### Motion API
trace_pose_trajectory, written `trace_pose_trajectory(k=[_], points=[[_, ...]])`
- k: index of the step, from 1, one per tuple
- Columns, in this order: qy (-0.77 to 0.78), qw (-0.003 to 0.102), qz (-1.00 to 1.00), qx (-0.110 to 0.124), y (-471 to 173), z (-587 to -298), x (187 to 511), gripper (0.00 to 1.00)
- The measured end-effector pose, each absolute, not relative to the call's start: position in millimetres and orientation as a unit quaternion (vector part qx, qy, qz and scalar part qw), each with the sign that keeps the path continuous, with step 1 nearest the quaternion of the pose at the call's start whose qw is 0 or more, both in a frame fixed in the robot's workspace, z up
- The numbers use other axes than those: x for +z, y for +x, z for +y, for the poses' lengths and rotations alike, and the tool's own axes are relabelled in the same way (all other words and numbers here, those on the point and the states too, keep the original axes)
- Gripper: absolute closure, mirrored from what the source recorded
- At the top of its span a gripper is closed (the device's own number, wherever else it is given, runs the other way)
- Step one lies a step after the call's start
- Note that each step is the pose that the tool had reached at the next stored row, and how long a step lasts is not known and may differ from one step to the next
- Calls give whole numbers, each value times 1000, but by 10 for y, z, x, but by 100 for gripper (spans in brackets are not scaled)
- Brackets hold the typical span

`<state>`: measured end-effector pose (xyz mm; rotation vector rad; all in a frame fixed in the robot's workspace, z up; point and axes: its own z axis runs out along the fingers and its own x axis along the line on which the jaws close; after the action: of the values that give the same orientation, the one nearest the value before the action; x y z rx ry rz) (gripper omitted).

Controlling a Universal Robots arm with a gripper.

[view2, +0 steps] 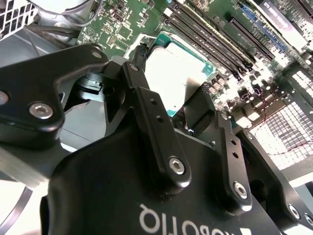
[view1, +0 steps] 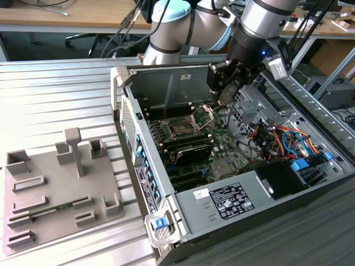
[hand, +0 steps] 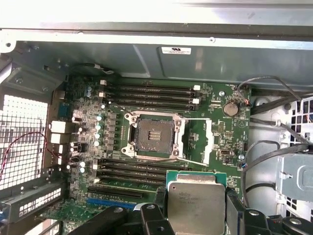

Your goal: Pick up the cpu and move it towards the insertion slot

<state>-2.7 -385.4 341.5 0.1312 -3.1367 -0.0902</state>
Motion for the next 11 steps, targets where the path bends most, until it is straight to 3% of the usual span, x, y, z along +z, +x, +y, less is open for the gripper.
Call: trace_pose_trajectory(k=[11], points=[[42, 0, -999, -29, -7, -3774, 3402, 45]])
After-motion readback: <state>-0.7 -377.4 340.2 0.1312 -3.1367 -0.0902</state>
